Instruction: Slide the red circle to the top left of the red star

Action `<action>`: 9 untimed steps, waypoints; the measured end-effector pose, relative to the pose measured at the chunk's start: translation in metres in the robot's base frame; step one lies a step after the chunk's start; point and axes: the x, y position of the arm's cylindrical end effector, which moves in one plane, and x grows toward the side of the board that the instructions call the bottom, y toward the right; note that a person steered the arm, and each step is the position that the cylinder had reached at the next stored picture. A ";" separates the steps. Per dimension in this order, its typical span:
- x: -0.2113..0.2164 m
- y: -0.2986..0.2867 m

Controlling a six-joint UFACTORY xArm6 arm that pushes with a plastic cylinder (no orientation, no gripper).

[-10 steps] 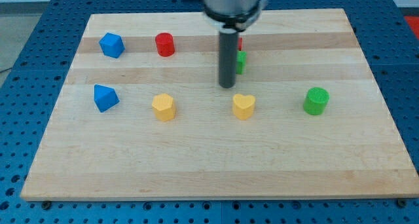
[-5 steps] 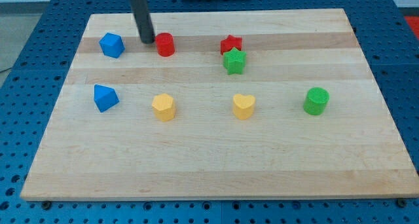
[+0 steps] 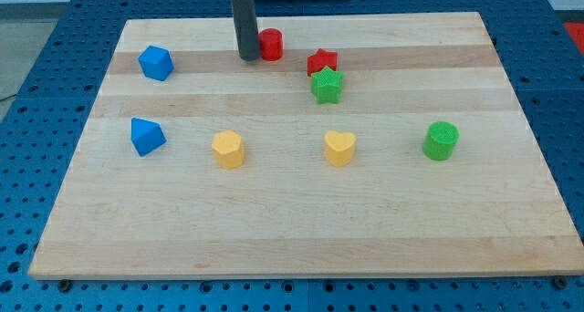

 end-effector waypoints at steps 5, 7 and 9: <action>-0.065 -0.021; -0.051 -0.011; -0.049 0.024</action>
